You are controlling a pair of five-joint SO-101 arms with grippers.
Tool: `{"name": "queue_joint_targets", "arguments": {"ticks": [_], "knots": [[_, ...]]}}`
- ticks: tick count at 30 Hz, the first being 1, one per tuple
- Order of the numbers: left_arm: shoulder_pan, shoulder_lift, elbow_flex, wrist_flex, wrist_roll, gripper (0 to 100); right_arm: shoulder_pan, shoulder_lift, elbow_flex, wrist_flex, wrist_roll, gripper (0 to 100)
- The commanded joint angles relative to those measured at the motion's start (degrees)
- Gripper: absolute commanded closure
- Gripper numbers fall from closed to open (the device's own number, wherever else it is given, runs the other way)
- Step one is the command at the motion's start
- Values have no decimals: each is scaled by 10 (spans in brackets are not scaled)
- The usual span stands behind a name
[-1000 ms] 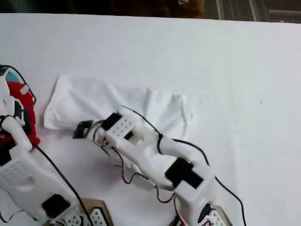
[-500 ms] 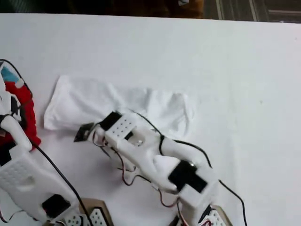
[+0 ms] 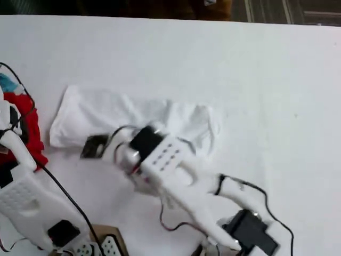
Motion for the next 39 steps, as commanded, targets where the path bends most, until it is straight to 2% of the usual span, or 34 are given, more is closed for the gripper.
{"name": "queue_joint_targets", "arguments": {"ticks": [1, 2, 3, 4, 5, 7, 9, 14, 20, 24, 30, 39], "knots": [[50, -40, -22, 3, 6, 883, 123, -25, -10, -59, -4, 872], [68, -40, -22, -1, 17, 884, 158, -25, -8, -88, -5, 973], [84, -39, -23, -4, 33, 884, 191, -24, -6, -119, -6, 991], [103, -37, -23, -16, 51, 884, 224, -24, -6, -146, -14, 940], [120, -36, -22, -27, 70, 884, 255, -22, -6, -177, -25, 932], [151, -36, -22, -54, 104, 884, 310, -6, -6, -249, -48, 989], [178, -36, -22, -75, 121, 884, 356, 33, -6, -312, -70, 971], [215, -24, -19, -119, 127, 884, 390, 179, -33, -369, -81, 980], [218, 58, -22, -173, 127, 884, 393, 371, -193, -364, -82, 980], [217, 110, -23, -188, 130, 884, 414, 502, -320, -302, -80, 981], [215, 142, -24, -207, 189, 884, 438, 633, -566, -179, -79, 981], [212, 194, -131, -190, 211, 884, 448, 782, -820, -94, -77, 981]]}}
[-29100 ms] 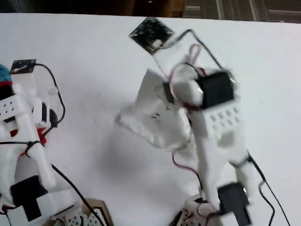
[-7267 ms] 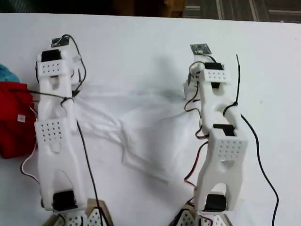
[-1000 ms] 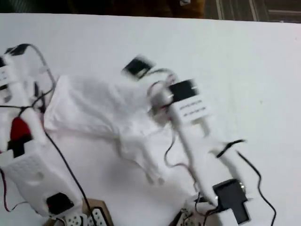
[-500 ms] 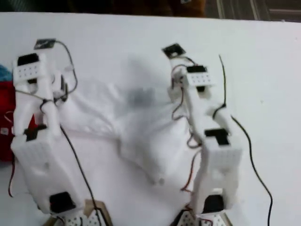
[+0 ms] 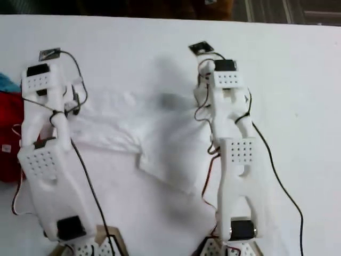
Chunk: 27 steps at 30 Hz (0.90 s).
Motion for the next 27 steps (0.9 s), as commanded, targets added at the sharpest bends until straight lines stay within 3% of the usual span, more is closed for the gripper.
{"name": "queue_joint_targets", "arguments": {"ticks": [1, 12, 18, 22, 27], "knots": [[-2, 15, -63, 18, 6, 884, 22, 40, -82, 17, 0, 981], [-34, 127, -272, 145, 4, 884, 17, 63, -249, 131, 1, 981], [-34, 148, -389, 228, 3, 884, 23, 55, -297, 136, 0, 981], [-40, 125, -379, 230, -34, 880, 17, 6, -270, 136, -1, 981], [-56, 44, -278, 230, -54, 880, -7, -110, -169, 136, -3, 981]]}}
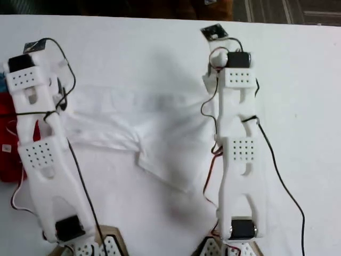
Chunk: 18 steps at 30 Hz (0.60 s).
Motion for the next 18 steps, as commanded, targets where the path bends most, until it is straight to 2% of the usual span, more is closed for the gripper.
{"name": "queue_joint_targets", "arguments": {"ticks": [1, 5, 9, 13, 18], "knots": [[-13, -103, 75, 11, -28, 880, -31, -133, 79, 14, -2, 981], [-13, -187, 218, 10, -53, 881, -86, -261, 265, 14, -2, 981], [-10, -235, 328, 5, -54, 882, -176, -369, 490, 6, -2, 981], [-11, -233, 373, -1, -52, 883, -256, -423, 647, -65, -4, 981], [-13, -200, 383, -4, -51, 883, -309, -429, 742, -153, -4, 981]]}}
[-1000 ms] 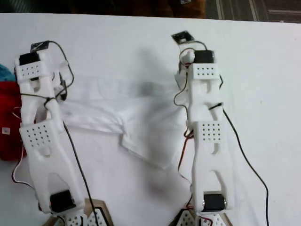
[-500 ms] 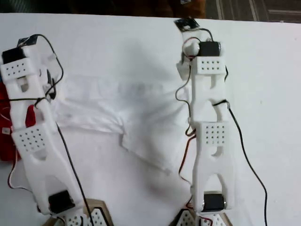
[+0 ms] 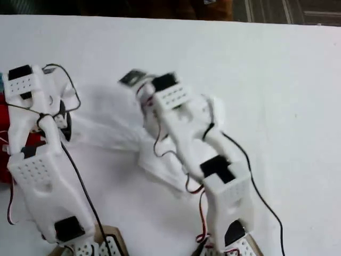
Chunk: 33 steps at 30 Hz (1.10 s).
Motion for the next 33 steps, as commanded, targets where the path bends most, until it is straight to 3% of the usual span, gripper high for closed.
{"name": "queue_joint_targets", "arguments": {"ticks": [1, 13, 23, 27, 33], "knots": [[-5, 4, 0, 3, -2, 883, -27, -36, 51, -55, -4, 981], [-79, 37, 4, 11, -6, 884, -73, -18, 190, -50, -1, 981], [-92, 37, 6, 13, -50, 884, -66, -99, 185, -45, 1, 981], [-93, 34, 6, 14, -66, 884, -34, -167, 185, -44, 2, 981], [-73, -53, 24, 13, -77, 884, 97, -230, 185, -85, 2, 981]]}}
